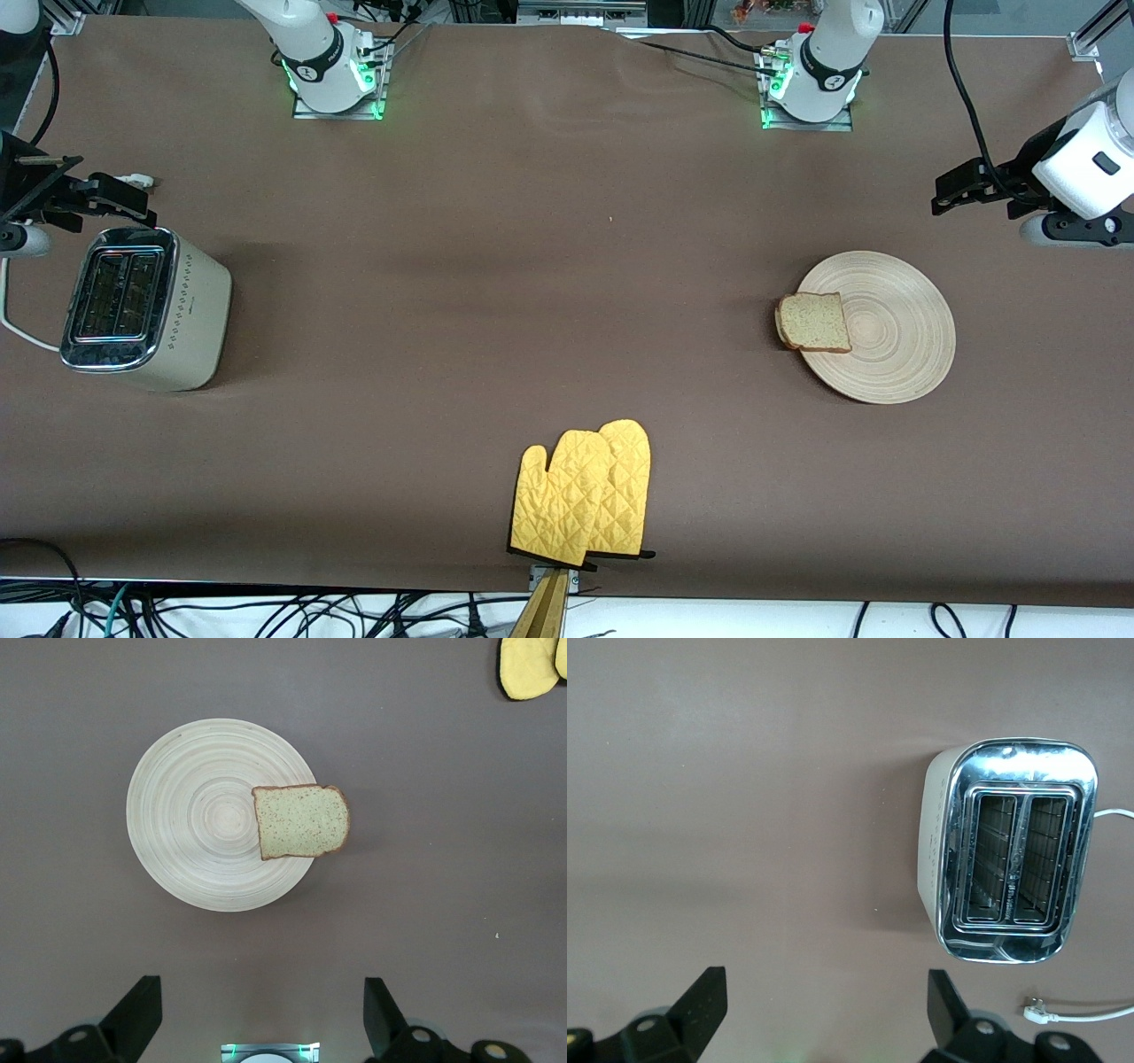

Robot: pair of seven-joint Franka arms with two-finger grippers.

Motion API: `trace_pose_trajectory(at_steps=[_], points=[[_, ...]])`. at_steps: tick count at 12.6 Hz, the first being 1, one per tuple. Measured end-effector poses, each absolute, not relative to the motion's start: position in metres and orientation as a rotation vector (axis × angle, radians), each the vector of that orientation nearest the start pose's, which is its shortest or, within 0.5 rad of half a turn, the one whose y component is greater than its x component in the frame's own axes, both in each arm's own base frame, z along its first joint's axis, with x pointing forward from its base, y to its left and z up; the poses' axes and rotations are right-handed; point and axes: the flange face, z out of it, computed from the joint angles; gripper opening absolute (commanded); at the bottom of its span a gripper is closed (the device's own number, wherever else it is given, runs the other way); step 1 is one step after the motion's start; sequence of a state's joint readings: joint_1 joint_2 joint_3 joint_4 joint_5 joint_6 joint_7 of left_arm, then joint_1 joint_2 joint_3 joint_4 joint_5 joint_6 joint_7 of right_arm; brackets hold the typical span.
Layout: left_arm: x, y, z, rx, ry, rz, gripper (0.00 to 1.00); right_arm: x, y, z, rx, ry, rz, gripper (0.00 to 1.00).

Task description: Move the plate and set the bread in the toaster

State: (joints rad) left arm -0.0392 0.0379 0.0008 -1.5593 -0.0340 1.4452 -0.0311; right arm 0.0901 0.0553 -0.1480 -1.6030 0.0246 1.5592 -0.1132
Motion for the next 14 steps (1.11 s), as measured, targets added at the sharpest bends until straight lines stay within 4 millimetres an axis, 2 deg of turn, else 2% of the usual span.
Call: trace_pose_trajectory(at_steps=[5,10,12,14], points=[[0.551,-0.027,0.601,-3.161,0.014,0.237,1.0,0.566,-0.033,0.577,-3.112,-0.072,0.152,1.0],[0.551,-0.031,0.606,-3.155,-0.092,0.222,1.0,0.566,-0.033,0.577,-3.112,-0.069,0.155,1.0],[0.551,-0.03,0.607,-3.156,-0.102,0.217,1.0,0.566,-0.034,0.577,-3.112,-0.068,0.155,1.0],[0.552,-0.02,0.609,-3.157,-0.133,0.206,1.0,0.566,-0.034,0.577,-3.112,-0.067,0.155,1.0]])
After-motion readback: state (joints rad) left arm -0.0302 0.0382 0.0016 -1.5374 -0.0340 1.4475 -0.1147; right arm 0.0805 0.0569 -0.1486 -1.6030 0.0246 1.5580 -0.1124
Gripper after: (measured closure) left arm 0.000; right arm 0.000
